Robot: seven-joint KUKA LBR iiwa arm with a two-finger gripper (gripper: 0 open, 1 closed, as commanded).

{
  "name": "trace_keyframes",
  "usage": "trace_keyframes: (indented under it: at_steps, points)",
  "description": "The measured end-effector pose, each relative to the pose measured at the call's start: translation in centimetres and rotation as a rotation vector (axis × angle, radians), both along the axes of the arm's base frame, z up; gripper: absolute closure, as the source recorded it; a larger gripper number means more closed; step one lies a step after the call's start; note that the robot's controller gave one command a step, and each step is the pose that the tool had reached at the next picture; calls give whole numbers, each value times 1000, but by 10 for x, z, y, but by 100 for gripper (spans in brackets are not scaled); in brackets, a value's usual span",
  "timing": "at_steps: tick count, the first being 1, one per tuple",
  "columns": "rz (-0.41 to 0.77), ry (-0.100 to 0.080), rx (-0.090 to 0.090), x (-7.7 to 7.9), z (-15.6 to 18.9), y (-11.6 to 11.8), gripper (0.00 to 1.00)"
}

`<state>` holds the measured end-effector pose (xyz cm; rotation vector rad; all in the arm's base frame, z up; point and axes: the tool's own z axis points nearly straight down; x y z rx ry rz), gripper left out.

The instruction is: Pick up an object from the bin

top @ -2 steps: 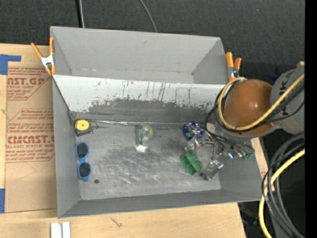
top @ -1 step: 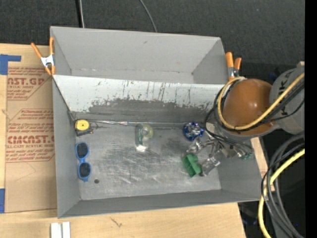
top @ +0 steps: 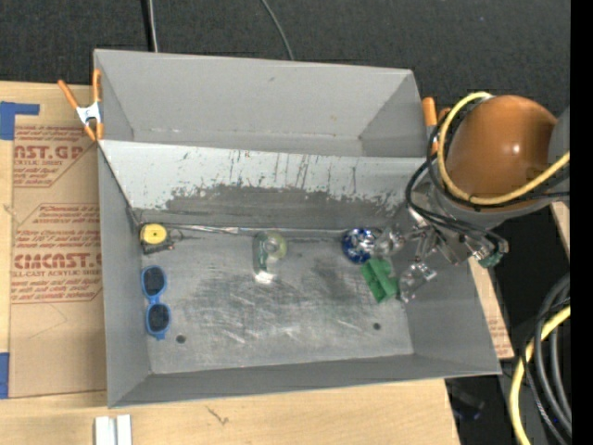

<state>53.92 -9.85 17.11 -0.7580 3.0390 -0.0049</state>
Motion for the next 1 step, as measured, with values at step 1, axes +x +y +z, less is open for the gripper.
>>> trace_keyframes:
  at_steps: [1]
  points:
    - [-45,-2,0,6,84,-1,100]
